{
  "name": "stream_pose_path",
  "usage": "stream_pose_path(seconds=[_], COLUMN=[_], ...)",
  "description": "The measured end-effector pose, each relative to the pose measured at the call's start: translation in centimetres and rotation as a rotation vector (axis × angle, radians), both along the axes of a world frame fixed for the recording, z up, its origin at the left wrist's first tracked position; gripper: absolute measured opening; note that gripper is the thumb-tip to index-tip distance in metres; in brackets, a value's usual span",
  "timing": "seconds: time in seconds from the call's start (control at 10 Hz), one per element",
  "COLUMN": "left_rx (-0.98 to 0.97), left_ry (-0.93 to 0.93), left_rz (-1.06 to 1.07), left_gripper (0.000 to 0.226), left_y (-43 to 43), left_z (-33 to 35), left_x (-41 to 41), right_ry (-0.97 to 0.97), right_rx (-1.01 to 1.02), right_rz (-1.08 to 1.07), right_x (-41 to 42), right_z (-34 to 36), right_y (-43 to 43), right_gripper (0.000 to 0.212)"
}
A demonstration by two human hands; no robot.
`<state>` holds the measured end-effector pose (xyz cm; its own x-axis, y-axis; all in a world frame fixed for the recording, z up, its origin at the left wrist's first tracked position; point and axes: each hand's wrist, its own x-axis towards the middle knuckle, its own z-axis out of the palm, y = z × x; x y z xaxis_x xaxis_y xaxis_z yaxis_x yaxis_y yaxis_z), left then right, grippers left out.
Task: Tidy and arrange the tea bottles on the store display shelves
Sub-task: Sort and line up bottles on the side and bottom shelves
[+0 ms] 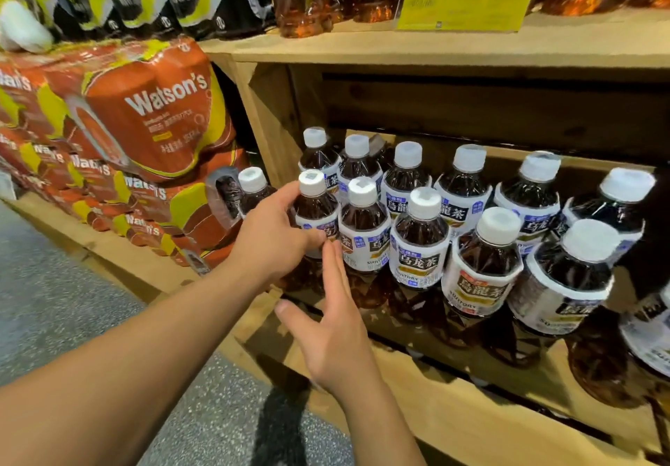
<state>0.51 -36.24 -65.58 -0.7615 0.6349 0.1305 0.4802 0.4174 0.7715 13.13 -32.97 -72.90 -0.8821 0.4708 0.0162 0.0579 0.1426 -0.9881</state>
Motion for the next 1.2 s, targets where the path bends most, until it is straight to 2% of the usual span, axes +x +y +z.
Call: stream_pose_path(seconds=[0.2,0.3,0.5,0.7,0.9,1.0,1.1,1.2], left_rx=[-0.176,-0.175,-0.11,0.02,0.049,0.153,0.179,0.201], left_ry=[0.245,0.301,0.362,0.394,0.341,0.302,0.163,0.011], left_rz=[0.074,0.118,0.159,0.171,0.22,0.281,0.224,0.079], left_gripper=[0.07,0.065,0.066,0.058,0.054,0.035,0.007,0.015], left_y=[0.4,0.1,0.0,-0.5,-1.0,-0.9,-1.2,-1.9], left_z=[0.1,-0.1,-0.1,0.5,-0.4,-0.1,0.4,1.6], left_x=[-0.2,0.2,1.1,1.8,3.2,3.9,5.5,7.6], right_ry=[-0.009,-0.027,-0.02,-0.023,-0.057,-0.051,0.035,0.087], right_rx=[0.043,0.061,0.045,0.013,0.063,0.078,0.022,-0.099], right_rz=[-0.064,-0.049,-0.066,-0.072,-0.032,-0.066,-0.195,-0.277], right_x=[-1.0,-0.8,-0.3,1.0,2.8,3.3,4.1,7.0], right_z=[0.2,0.1,0.6,1.0,1.1,1.7,2.8,4.5], right_y=[-1.3,-1.2,-0.7,-0.5,0.5,0.7,0.7,-0.4], right_gripper=[0.096,0.096,0.095,0.09,0.087,0.069,0.024,0.009])
